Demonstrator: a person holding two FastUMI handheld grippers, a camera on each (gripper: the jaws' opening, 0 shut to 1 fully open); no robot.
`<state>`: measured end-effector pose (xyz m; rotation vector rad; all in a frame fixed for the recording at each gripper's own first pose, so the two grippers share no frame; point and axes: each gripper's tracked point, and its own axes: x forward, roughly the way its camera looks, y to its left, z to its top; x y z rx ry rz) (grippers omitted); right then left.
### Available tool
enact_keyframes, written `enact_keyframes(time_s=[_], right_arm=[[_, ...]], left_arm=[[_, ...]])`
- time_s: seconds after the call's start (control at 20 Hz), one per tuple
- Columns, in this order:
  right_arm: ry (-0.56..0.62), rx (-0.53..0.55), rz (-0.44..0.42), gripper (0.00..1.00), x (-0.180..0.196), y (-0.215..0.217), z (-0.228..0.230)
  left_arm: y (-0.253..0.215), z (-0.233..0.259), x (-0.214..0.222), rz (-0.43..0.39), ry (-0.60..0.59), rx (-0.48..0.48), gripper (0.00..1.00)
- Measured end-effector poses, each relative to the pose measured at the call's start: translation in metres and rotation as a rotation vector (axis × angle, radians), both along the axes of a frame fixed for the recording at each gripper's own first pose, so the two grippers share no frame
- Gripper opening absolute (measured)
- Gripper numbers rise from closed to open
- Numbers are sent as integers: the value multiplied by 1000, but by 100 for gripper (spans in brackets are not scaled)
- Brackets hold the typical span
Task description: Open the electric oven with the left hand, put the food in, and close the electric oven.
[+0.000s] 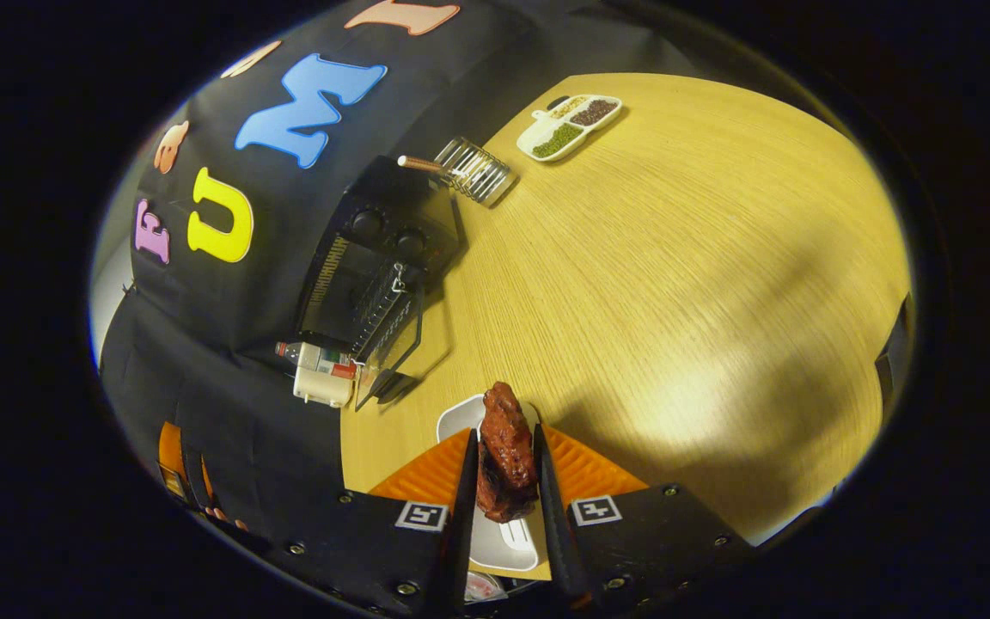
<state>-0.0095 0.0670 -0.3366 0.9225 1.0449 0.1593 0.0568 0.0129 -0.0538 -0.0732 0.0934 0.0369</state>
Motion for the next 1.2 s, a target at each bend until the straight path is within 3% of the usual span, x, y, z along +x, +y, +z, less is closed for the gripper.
enact_keyframes(time_s=[0.05,0.1,0.2,0.4,0.7,1.2], right_arm=[[-7,13,-3,38,0,3,4],[-11,13,11,30,2,-1,8],[-30,2,22,12,2,-1,14],[-87,-46,67,12,11,0,28],[-154,8,43,12,43,3,76],[-216,87,29,12,122,73,106]], left_arm=[[0,0,-1,0,1,3,92],[0,-2,-2,1,2,11,98],[2,-1,-3,9,2,26,98],[0,-2,-7,18,5,14,97],[-13,-10,-7,11,11,2,97],[9,-18,39,-28,18,-15,97]])
